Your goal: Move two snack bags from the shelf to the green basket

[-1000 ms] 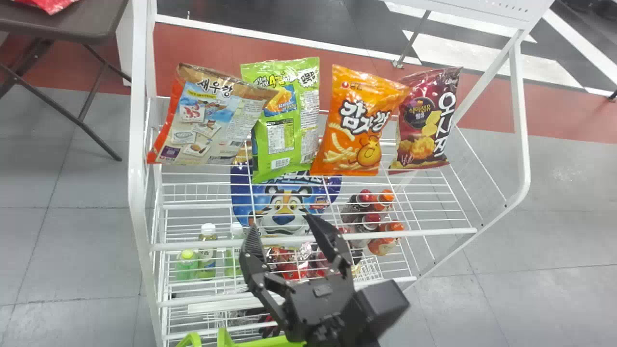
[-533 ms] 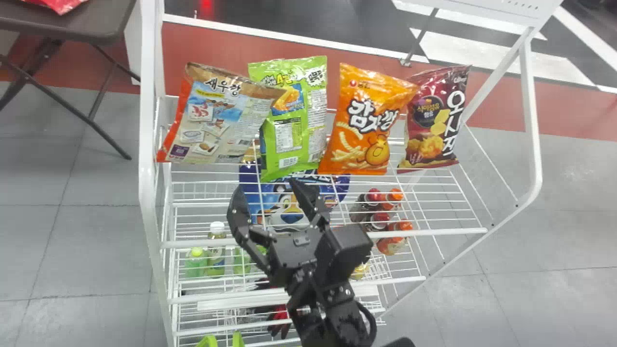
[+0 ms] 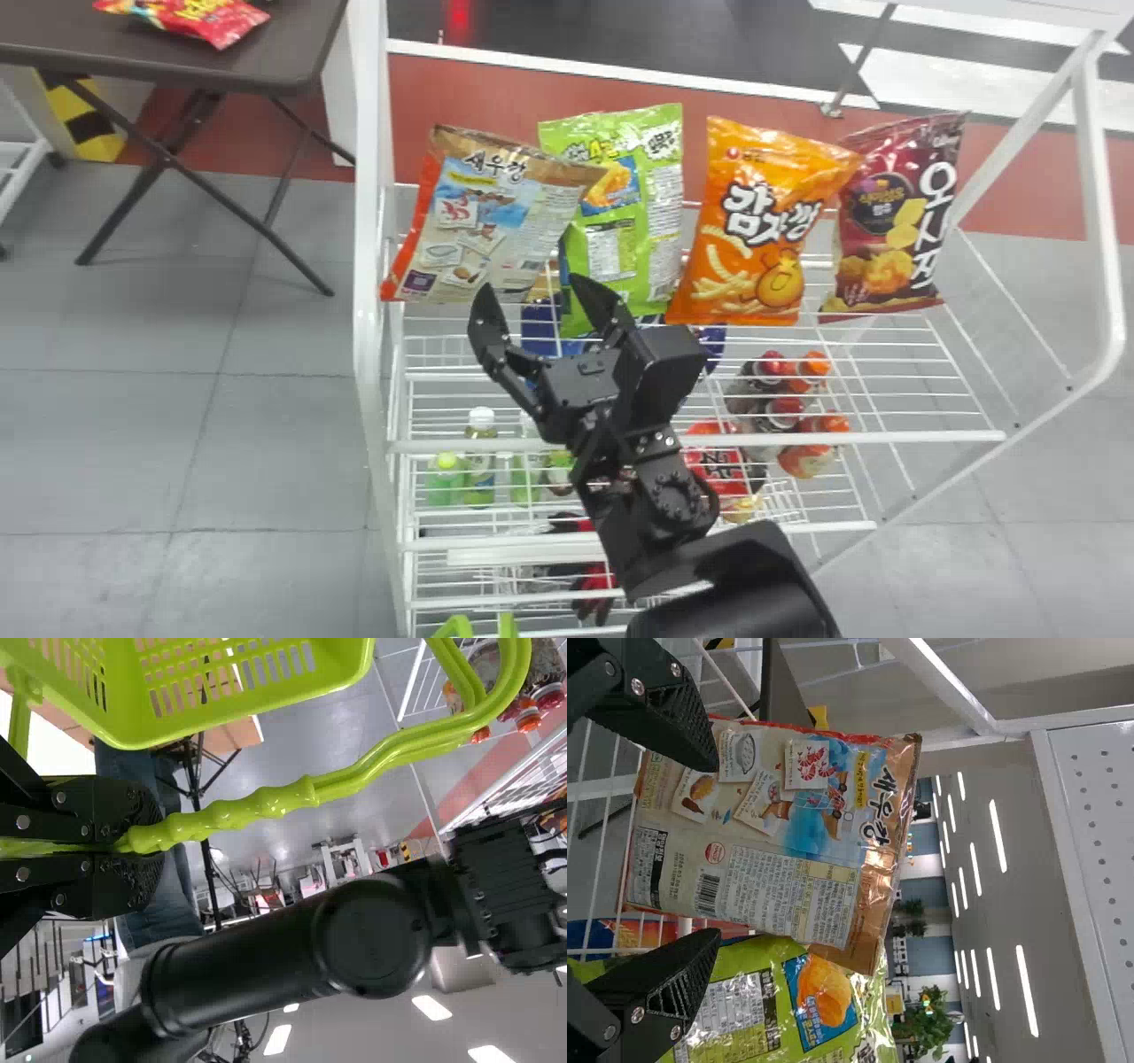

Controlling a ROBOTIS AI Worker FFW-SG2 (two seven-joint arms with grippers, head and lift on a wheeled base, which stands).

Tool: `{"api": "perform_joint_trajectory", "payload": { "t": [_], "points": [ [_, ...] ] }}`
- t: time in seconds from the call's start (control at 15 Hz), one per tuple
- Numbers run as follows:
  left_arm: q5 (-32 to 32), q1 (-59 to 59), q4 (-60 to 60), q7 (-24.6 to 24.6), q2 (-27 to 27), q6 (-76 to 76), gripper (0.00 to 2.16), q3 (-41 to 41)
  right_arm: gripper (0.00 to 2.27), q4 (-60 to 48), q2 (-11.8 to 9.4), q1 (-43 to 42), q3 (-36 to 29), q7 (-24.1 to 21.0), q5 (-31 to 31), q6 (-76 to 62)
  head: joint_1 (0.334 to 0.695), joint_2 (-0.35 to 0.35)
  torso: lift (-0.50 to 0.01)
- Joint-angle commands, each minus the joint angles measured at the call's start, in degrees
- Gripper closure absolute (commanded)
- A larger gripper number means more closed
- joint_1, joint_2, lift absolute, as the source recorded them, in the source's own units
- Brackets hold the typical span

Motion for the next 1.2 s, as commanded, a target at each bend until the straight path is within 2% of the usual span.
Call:
{"api": "perform_joint_trajectory", "payload": {
  "t": [0.0, 0.2, 0.53, 0.87, 1.07, 1.13],
  "points": [
    [0.0, 0.6, -0.2, -0.1, 0.1, -0.6, 2.13, 0.3, 0.18, 4.5, 0.1, -3.6, 0.1, 1.1, -0.1, -0.6, 0.695, -0.17, -0.013],
    [0.2, 1.4, -0.2, -0.9, 0.2, -1.1, 2.13, 1.1, 0.18, 8.7, 0.1, -6.5, 0.0, 1.7, -0.2, -2.3, 0.695, -0.145, -0.013],
    [0.2, 1.5, 0.0, -0.9, 0.4, -1.5, 2.13, 1.0, 0.17, 12.1, 0.1, -11.0, -0.4, 6.8, -2.6, -1.4, 0.695, -0.119, -0.013],
    [0.2, 1.4, 1.5, -1.0, 0.4, -3.6, 2.13, 1.1, 0.23, 17.1, 0.1, -15.2, -0.4, 8.2, -1.9, -1.6, 0.695, -0.099, -0.013],
    [0.4, 1.2, 1.9, -1.1, 0.4, -3.7, 2.13, 1.5, 0.66, 19.1, 0.1, -16.8, -1.3, 11.4, -1.8, -1.1, 0.695, -0.084, -0.013],
    [0.3, 1.2, 2.0, -1.0, 0.3, -3.7, 2.13, 1.5, 1.13, 19.4, 0.1, -17.5, -1.6, 12.3, -1.8, 1.2, 0.695, -0.082, -0.013]
  ]
}}
